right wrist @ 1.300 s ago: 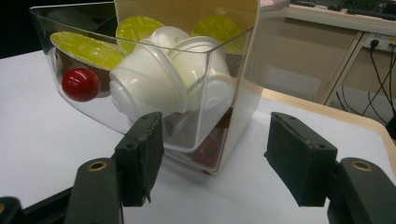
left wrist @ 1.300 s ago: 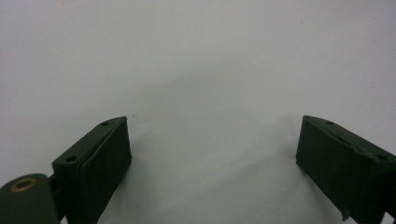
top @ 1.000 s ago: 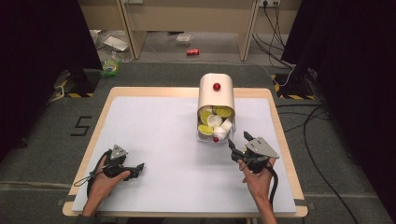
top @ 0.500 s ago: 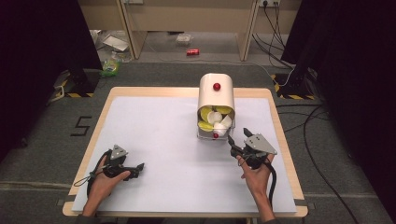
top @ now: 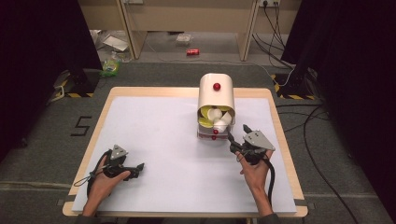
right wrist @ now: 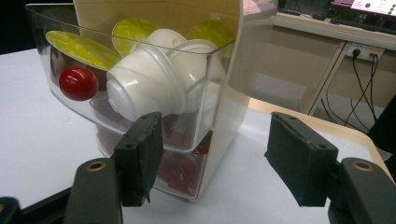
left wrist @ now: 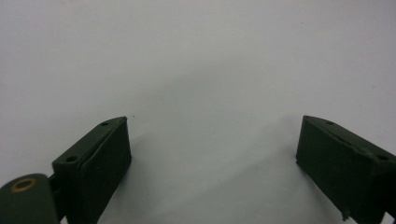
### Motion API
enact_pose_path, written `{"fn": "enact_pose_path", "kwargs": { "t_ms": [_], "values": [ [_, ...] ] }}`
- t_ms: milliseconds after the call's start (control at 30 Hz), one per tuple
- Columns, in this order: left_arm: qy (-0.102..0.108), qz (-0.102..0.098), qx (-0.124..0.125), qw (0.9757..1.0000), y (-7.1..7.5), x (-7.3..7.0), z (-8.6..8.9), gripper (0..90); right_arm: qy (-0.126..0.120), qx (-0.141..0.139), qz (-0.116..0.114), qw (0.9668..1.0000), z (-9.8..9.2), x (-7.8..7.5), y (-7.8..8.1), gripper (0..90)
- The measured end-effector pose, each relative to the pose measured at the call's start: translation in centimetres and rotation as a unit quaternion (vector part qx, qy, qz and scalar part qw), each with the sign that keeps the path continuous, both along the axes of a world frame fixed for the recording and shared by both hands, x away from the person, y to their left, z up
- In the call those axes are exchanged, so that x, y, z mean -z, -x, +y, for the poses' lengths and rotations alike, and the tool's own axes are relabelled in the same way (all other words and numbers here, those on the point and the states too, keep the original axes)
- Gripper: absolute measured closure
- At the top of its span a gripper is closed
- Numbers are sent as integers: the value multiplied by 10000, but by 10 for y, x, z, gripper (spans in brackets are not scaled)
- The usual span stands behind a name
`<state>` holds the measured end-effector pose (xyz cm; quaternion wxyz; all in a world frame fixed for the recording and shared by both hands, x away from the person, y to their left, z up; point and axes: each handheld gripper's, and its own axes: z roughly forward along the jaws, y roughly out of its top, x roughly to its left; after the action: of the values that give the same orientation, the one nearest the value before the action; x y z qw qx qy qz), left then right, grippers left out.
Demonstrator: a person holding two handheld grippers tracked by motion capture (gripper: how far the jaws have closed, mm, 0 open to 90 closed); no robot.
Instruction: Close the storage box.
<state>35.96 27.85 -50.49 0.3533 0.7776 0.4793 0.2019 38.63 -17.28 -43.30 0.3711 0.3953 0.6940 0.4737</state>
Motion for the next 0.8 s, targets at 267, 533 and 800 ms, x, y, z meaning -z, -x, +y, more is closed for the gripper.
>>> {"fn": "enact_pose_path", "kwargs": {
  "t_ms": [267,533,800],
  "values": [
    [-3,-2,-1,10000,0,0,0,92,9,49,-10,10000,1,0,-5,362],
    [-11,-8,-3,10000,0,0,0,92,7,94,-26,10000,2,-1,-12,360],
    [-11,-8,-4,10000,0,0,0,92,36,128,-56,9999,3,-1,-17,356]
  ]
}}
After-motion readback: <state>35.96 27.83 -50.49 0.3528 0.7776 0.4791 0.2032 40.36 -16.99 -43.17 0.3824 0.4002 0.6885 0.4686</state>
